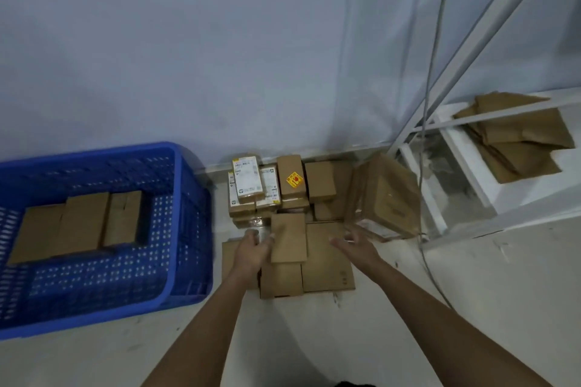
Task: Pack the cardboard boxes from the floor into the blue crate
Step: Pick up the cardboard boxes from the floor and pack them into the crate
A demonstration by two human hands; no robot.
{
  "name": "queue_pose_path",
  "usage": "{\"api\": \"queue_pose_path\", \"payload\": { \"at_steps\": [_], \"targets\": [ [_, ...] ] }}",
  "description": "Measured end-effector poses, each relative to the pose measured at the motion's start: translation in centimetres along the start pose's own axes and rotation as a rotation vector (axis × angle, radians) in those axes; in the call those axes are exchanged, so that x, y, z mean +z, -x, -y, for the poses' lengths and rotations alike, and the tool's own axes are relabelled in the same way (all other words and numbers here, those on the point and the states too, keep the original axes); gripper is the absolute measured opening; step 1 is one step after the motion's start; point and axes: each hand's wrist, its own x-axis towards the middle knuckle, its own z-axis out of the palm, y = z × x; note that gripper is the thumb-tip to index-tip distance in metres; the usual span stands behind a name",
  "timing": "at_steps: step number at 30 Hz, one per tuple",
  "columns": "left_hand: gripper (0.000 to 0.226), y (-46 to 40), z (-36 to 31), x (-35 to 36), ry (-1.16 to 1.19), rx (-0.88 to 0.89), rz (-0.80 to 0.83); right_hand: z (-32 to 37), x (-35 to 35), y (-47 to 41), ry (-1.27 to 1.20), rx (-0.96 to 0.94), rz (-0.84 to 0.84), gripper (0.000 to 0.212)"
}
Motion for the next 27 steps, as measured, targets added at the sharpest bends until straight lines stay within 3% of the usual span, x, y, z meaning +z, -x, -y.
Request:
{"api": "queue_pose_path", "payload": {
  "at_steps": [3, 10, 15, 20, 27],
  "targets": [
    [0.063, -6.2, 4.4, 2.1, 0.013, 0.038, -0.017, -3.6, 3.4, -6.5, -0.070, -0.008, 0.006, 0.068],
    [0.060, -17.7, 9.6, 6.5, 0.093, 0.120, 0.020, -7.9, 10.0, -18.1, -0.271, -0.160, 0.088, 0.055],
    [0.092, -22.1, 12.9, 8.5, 0.110, 0.110, 0.122, -9.2, 12.2, -22.0, -0.301, -0.204, 0.132, 0.071],
    [0.075, -21.9, 12.6, 9.0, 0.113, 0.077, 0.135, -8.5, 13.0, -21.4, -0.309, -0.171, 0.192, 0.050],
    [0.064, -22.2, 12.5, 9.3, 0.183, 0.074, 0.122, -8.2, 13.8, -21.1, -0.377, -0.163, 0.193, 0.047]
  ]
}}
